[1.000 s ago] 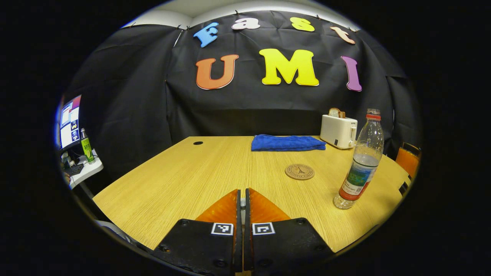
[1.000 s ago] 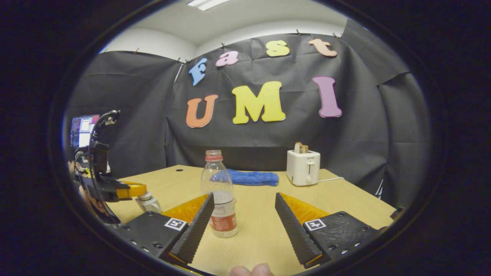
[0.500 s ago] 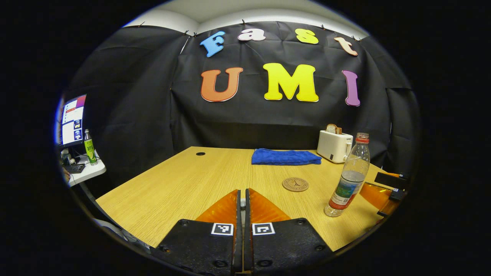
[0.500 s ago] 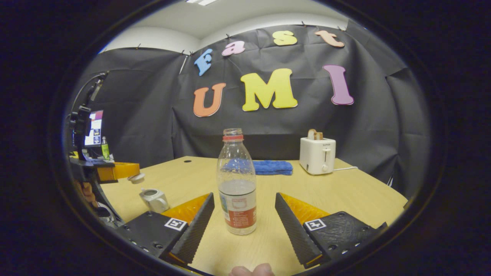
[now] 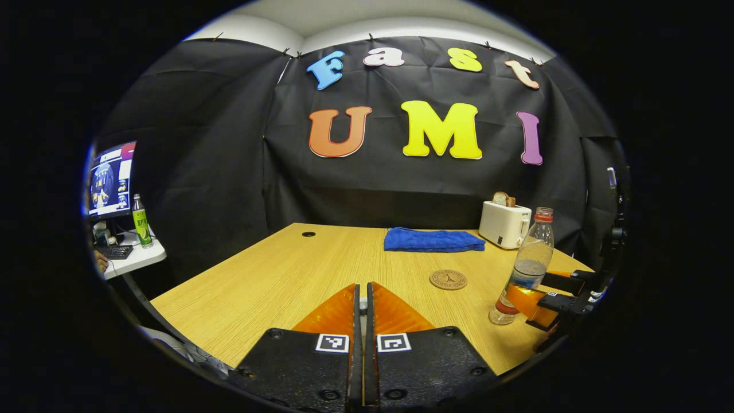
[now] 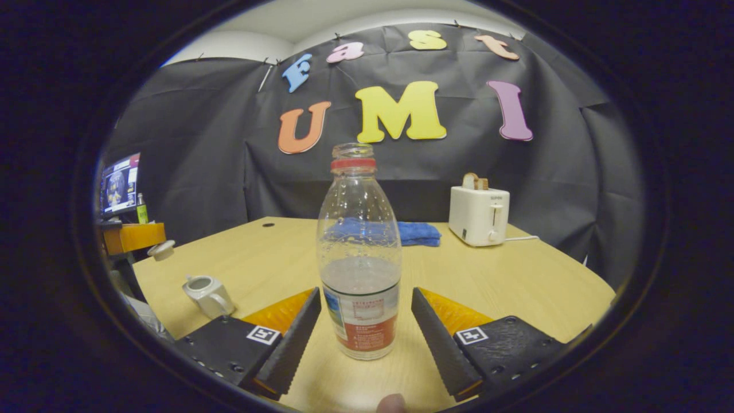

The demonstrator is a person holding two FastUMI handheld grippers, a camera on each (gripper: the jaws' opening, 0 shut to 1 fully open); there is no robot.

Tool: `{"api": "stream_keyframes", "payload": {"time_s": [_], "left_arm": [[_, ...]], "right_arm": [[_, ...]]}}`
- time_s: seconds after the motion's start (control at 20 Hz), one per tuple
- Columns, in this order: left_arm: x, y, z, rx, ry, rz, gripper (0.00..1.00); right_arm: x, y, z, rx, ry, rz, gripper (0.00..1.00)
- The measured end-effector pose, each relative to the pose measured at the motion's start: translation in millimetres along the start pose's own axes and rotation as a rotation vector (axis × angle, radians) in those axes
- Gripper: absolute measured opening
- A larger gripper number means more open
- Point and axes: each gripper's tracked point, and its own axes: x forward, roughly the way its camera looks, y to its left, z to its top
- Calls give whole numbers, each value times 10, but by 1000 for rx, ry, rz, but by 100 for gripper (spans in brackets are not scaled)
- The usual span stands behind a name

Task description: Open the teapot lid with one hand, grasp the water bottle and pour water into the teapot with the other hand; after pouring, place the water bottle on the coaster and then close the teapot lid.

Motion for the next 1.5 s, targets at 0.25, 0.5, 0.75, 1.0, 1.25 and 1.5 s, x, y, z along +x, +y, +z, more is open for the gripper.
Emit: {"api": "stream_keyframes", "payload": {"time_s": [0.25, 0.5, 0.75, 1.0, 1.25, 1.5], "left_arm": [[29, 60, 85, -2, -8, -8, 4], [35, 138, 296, 5, -53, -24, 4], [17, 193, 315, 45, -58, -37, 4], [13, 261, 357, 26, -74, -65, 4], [-10, 426, 379, 38, -83, -45, 4], [-21, 582, 393, 49, -92, -29, 4]], "right_arm": [[-5, 58, 29, -23, 2, -2, 78], [-70, 232, 143, -172, -9, 7, 73], [-24, 234, 237, -540, -9, -66, 73], [81, 321, 238, -890, -26, -114, 73], [131, 476, 278, -1111, -69, -111, 74], [114, 553, 276, -1301, -89, -101, 74]]}}
